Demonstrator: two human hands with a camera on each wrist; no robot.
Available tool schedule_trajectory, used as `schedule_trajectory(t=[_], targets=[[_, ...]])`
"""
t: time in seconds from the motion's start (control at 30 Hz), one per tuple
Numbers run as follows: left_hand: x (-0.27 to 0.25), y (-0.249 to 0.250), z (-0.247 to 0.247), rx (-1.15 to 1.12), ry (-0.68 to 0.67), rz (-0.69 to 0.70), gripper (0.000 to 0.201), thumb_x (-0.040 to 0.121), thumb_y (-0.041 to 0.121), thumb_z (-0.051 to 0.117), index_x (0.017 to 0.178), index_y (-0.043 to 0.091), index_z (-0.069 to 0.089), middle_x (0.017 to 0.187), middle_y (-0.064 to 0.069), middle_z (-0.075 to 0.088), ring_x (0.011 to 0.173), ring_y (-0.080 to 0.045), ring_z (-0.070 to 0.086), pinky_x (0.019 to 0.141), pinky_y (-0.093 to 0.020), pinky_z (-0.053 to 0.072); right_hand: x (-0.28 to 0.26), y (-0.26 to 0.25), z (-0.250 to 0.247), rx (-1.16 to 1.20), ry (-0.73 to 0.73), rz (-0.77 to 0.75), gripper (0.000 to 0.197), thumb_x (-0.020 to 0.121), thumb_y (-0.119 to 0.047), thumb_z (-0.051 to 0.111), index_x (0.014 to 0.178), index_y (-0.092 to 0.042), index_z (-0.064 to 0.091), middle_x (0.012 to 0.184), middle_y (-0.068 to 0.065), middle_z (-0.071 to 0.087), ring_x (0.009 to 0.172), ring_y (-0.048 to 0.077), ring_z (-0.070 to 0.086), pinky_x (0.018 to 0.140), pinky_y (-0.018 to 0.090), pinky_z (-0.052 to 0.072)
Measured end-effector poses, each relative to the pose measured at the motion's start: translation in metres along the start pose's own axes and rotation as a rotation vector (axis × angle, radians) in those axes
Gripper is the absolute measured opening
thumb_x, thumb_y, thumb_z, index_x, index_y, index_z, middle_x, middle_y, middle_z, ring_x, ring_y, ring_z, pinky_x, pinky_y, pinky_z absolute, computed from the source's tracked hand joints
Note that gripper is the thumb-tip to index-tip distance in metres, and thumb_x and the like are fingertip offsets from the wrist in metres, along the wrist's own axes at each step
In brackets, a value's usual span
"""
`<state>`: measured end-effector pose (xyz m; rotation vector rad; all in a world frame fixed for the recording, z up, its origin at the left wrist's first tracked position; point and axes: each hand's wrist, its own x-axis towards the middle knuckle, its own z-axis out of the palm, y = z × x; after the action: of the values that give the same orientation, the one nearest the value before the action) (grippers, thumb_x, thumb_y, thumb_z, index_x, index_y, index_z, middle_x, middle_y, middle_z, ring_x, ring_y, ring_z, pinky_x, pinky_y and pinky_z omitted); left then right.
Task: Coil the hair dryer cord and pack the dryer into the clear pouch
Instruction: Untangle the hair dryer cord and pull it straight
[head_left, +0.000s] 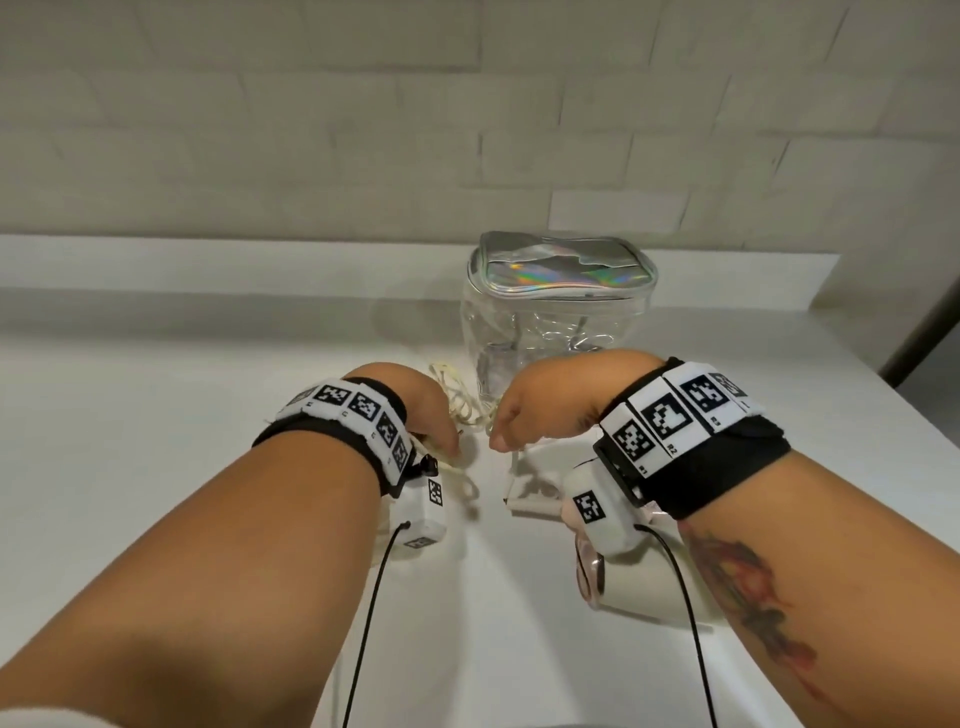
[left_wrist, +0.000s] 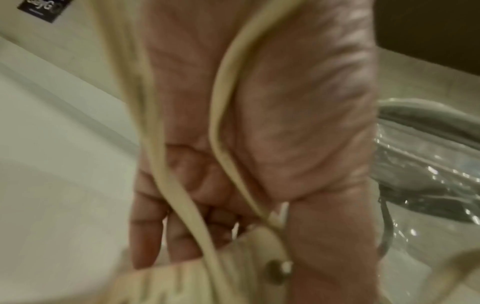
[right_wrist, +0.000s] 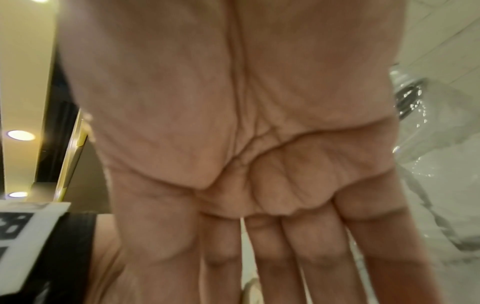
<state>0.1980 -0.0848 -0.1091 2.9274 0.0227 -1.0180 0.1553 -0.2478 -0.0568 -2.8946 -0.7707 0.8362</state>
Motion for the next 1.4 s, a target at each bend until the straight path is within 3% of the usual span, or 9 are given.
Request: schedule_trajectory(t=[0.17, 0.33, 0.43, 0.57, 0.77, 0.97, 1.07, 1.17, 1.4], targets=[[-0.015, 0.003, 0.000, -0.399, 0.230, 0.269, 0.039, 0.074, 0.018, 0.075, 0.104, 0.011, 0.051, 0.094, -0.007, 0.070, 0.086, -0.024, 0.071, 0.082, -0.046, 0.058, 0.013, 0.006, -0.006, 0.149, 0.474, -0.014, 0.031, 0.082, -0.039, 0.067, 0.106, -0.020, 0.062, 0.109, 0.000, 0.059, 0.098, 0.020, 0.059, 0.078, 0.030, 0.045], [-0.049, 0.017, -0.017, -0.420, 0.499, 0.460, 0.036, 0.082, 0.014, 0.068, 0.104, 0.018, 0.041, 0.084, 0.004, 0.060, 0.073, -0.009, 0.058, 0.061, -0.021, 0.046, 0.013, 0.002, -0.016, 0.312, 0.568, -0.234, 0.062, 0.083, -0.008, 0.063, 0.140, -0.022, 0.040, 0.129, 0.000, 0.048, 0.103, 0.011, 0.048, 0.080, 0.016, 0.033], [-0.061, 0.017, -0.026, -0.481, 0.430, 0.539, 0.042, 0.077, 0.015, 0.070, 0.108, 0.024, 0.043, 0.091, 0.004, 0.057, 0.081, -0.013, 0.056, 0.068, -0.026, 0.046, 0.013, 0.006, -0.021, 0.321, 0.709, -0.307, 0.048, 0.079, -0.004, 0.064, 0.124, -0.021, 0.059, 0.111, 0.001, 0.059, 0.093, 0.013, 0.054, 0.080, 0.024, 0.041], [-0.069, 0.015, -0.038, -1.199, 0.349, 0.642, 0.024, 0.081, 0.000, 0.048, 0.097, 0.016, 0.057, 0.084, -0.004, 0.053, 0.067, -0.012, 0.046, 0.055, -0.017, 0.039, 0.004, 0.019, -0.029, 0.368, 0.931, -0.073, 0.019, 0.086, -0.013, 0.058, 0.099, -0.018, 0.071, 0.080, 0.001, 0.069, 0.073, 0.019, 0.064, 0.061, 0.025, 0.045], [-0.055, 0.013, -0.050, -1.307, 0.680, 0.590, 0.012, 0.099, 0.019, 0.046, 0.098, 0.023, 0.057, 0.082, 0.003, 0.055, 0.067, -0.010, 0.047, 0.064, -0.024, 0.036, -0.028, 0.025, -0.032, 0.099, 0.090, 0.101, 0.032, 0.091, -0.045, 0.051, 0.087, -0.018, 0.068, 0.070, 0.002, 0.076, 0.058, 0.019, 0.064, 0.065, 0.028, 0.052], [-0.058, 0.030, -0.053, -1.231, 0.744, 0.722, 0.033, 0.090, 0.022, 0.063, 0.121, 0.020, 0.049, 0.103, -0.014, 0.055, 0.069, -0.009, 0.053, 0.061, -0.019, 0.045, -0.030, 0.011, -0.055, 0.302, 0.736, 0.008, 0.025, 0.086, -0.038, 0.059, 0.105, -0.023, 0.065, 0.092, 0.000, 0.070, 0.090, 0.020, 0.065, 0.075, 0.031, 0.049], [-0.066, 0.043, -0.053, -1.415, 0.739, 0.799, 0.041, 0.086, 0.019, 0.068, 0.123, 0.020, 0.050, 0.106, -0.014, 0.055, 0.071, -0.012, 0.058, 0.063, -0.026, 0.050, -0.005, 0.000, -0.042, 0.737, 0.580, -0.201, 0.036, 0.078, -0.025, 0.063, 0.113, -0.017, 0.061, 0.101, 0.007, 0.071, 0.096, 0.024, 0.066, 0.086, 0.036, 0.054], [-0.069, 0.043, -0.057, -1.641, 0.721, 0.810, 0.041, 0.087, 0.008, 0.067, 0.121, 0.021, 0.048, 0.098, -0.006, 0.054, 0.066, -0.012, 0.054, 0.051, -0.025, 0.050, -0.002, -0.012, -0.031, 1.079, 0.469, -0.259, 0.012, 0.094, -0.008, 0.049, 0.094, -0.001, 0.060, 0.070, 0.013, 0.062, 0.070, 0.027, 0.062, 0.057, 0.021, 0.048], [-0.030, 0.006, -0.049, -1.979, 0.833, 0.404, 0.027, 0.096, 0.007, 0.052, 0.121, 0.012, 0.046, 0.079, -0.004, 0.050, 0.055, -0.009, 0.044, 0.046, -0.018, 0.042, -0.005, -0.005, -0.033, 0.724, 0.576, -0.191, 0.029, 0.093, -0.032, 0.056, 0.070, -0.016, 0.061, 0.073, 0.009, 0.059, 0.057, 0.015, 0.053, 0.070, 0.033, 0.046]])
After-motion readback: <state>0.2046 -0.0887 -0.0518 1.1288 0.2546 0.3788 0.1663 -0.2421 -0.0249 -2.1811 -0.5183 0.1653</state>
